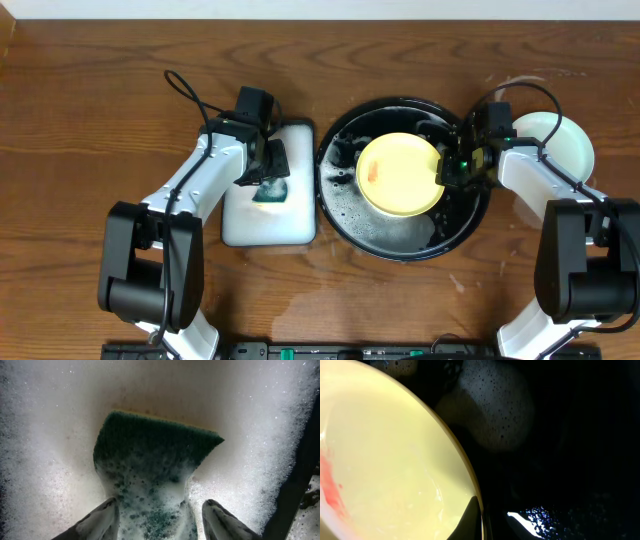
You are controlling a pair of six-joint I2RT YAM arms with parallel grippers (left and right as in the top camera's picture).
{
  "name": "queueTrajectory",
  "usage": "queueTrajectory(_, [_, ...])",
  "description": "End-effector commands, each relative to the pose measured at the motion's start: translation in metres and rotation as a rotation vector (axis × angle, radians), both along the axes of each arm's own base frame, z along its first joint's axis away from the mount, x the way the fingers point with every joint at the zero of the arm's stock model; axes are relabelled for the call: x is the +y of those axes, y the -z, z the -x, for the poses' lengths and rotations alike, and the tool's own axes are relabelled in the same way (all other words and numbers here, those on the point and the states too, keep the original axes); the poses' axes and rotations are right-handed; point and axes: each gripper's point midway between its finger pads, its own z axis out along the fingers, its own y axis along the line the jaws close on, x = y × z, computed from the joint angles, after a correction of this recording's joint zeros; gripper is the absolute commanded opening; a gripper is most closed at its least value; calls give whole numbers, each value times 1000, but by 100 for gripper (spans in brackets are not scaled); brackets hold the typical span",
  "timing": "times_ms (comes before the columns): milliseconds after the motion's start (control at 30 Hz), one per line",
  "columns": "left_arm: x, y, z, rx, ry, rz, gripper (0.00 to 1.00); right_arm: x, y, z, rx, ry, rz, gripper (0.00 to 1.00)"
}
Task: Clean dirty plates on tray and stack at the side
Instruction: 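Press and rub the sponge in the foam tray with the left gripper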
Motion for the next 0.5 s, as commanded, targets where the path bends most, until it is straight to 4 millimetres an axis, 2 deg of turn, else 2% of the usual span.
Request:
queueTrajectory(0, [4,16,11,47,15,-25,60,1,11,3,28,-15,3,1])
queueTrajectory(67, [7,23,15,62,12,-43,63,1,11,3,29,-15,3,1])
queueTrajectory(233, [10,29,15,74,9,-60,62,1,11,3,30,-15,3,1])
queueTrajectory(367, [9,28,12,61,9,-57,43,1,12,3,30,-15,3,1])
queueTrajectory(467, [9,24,9,52,8,-55,41,1,12,3,30,-15,3,1])
